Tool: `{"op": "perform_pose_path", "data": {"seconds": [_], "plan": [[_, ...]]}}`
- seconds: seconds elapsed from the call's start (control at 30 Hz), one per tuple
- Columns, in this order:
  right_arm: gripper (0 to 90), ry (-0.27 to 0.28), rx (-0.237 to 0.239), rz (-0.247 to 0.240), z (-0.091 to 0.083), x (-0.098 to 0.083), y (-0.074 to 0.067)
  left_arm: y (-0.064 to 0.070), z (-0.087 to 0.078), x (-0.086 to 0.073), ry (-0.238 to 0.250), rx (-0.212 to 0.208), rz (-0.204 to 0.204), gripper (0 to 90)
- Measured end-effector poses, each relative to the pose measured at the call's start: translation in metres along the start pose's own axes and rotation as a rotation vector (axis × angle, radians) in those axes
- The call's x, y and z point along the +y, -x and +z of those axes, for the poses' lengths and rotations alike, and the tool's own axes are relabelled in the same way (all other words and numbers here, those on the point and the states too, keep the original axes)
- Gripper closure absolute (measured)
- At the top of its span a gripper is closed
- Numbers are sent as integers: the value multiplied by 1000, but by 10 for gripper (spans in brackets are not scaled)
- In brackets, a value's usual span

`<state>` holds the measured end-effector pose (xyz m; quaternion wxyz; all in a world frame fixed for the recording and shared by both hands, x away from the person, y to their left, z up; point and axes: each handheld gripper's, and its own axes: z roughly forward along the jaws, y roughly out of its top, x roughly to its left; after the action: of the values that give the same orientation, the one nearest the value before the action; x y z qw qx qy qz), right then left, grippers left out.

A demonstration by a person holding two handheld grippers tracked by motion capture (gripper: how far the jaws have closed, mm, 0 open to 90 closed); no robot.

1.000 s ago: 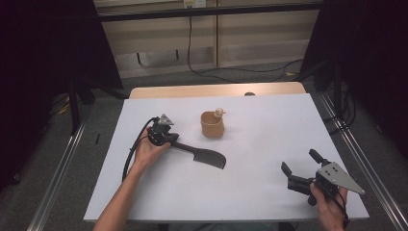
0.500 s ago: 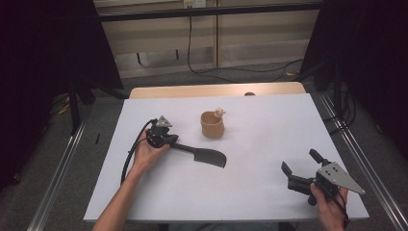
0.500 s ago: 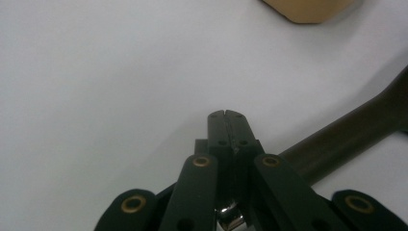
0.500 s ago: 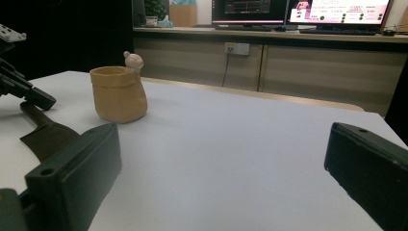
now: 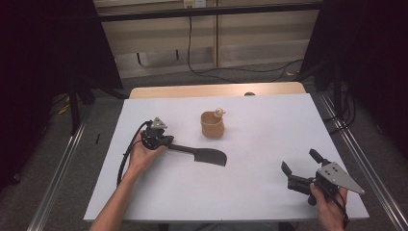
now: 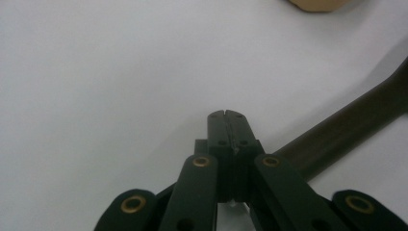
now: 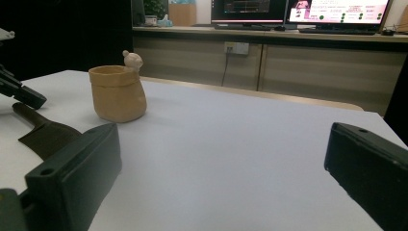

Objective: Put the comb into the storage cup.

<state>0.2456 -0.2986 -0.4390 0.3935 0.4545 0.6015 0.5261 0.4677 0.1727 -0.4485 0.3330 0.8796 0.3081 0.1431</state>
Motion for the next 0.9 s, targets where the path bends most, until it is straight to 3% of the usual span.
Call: {"op": "perform_pose_path", "data": {"seconds": [0.33,0.63,0.9], "plan": [[0,0,0,-2,0,0,-1,0,-2,-3,7,-11,-2,900],[0,-1,0,-3,-1,0,-1,1,-9,-5,26,16,6,896],[0,-3,0,-4,0,0,-2,5,-14,-7,42,0,23,900]]}}
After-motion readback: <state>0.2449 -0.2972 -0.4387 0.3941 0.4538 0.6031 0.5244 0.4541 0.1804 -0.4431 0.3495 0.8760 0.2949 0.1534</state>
